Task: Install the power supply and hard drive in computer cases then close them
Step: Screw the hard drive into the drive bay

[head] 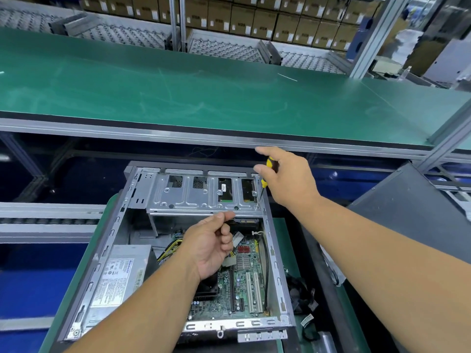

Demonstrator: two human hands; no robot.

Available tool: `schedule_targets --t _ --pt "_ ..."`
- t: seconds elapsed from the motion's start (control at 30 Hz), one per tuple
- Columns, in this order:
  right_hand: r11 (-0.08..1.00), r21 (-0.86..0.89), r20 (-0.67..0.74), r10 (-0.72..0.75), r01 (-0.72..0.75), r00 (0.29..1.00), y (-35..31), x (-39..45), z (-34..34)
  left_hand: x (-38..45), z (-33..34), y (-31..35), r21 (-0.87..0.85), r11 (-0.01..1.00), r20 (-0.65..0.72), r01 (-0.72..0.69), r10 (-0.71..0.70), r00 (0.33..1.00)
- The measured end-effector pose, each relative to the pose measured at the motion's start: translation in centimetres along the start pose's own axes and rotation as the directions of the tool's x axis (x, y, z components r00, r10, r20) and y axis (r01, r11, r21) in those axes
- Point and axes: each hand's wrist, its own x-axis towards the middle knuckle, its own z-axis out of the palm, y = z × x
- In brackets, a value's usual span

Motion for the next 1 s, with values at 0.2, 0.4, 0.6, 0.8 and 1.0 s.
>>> schedule_targets --t 0.2,0.4,0.6,0.8,1.0 --pt "0.981 0.193 0.163 -0.016 -0.016 0.986 -0.1 -0.6 -0.1 -0.1 -0.1 0.2 -0.052 0.998 0.041 0.033 -0.031 0.999" --pt "0.989 -0.145 -0.105 0.018 -0.033 0.994 -0.7 -0.3 0.3 -0.5 0.7 0.1 0.020 1.000 0.046 0.018 -0.019 0.999" --pt "0.977 0.213 0.146 -0.037 0.005 0.989 -0.4 -1.1 0.3 -0.8 0.7 0.1 -0.004 0.999 0.008 -0.048 0.048 0.999" --pt "0.998 0.043 -0.076 0.049 -0.046 0.996 -0.8 -1.3 0.6 -1.2 0.9 0.2 0.090 0.996 0.055 -0.017 0.012 0.998" --pt "0.999 0.031 -0.038 0.036 -0.034 0.999 -0.7 -1.3 0.6 -1.4 1.0 0.2 0.093 0.996 0.042 -0.005 0.001 0.999"
